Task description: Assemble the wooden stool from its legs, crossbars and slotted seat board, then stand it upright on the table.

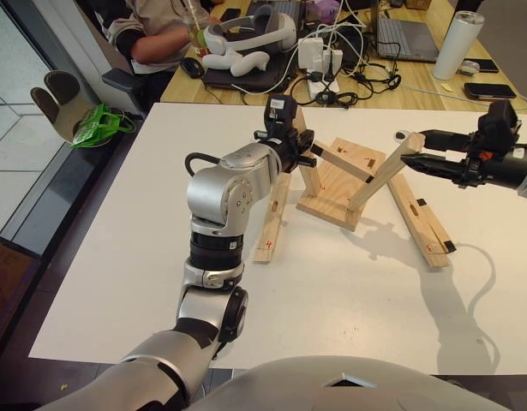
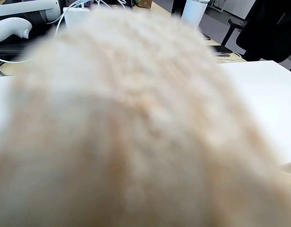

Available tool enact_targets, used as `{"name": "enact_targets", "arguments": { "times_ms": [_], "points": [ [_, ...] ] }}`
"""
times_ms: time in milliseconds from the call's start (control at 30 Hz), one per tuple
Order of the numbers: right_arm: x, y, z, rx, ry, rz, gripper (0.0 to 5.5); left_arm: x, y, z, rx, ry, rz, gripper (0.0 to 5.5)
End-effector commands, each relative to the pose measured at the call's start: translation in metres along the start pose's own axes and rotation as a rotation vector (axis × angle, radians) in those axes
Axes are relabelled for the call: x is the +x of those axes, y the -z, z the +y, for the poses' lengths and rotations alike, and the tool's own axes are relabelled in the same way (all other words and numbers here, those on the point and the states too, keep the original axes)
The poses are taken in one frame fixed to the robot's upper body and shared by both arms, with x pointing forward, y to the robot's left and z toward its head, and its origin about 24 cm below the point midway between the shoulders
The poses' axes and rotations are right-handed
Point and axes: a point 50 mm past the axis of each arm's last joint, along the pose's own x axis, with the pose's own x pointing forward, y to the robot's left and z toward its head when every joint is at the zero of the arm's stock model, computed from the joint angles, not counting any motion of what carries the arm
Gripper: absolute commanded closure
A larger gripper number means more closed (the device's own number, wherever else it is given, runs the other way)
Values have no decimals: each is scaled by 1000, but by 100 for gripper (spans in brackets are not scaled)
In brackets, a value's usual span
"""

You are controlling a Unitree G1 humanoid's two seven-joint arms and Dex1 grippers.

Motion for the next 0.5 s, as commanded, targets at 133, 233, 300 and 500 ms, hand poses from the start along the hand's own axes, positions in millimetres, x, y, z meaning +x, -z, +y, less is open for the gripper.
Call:
{"name": "enact_targets", "arguments": {
  "times_ms": [133,233,300,500],
  "points": [
    [9,10,10,-47,-79,82,346,5,13,4,-17,-13,82,447],
    [9,11,11,-57,-91,94,346,5,15,6,-23,-18,88,447],
    [9,12,10,-66,-92,107,346,5,15,6,-23,-19,89,447],
    [13,12,6,-84,-74,110,346,6,13,2,2,-23,74,447]
  ]
}}
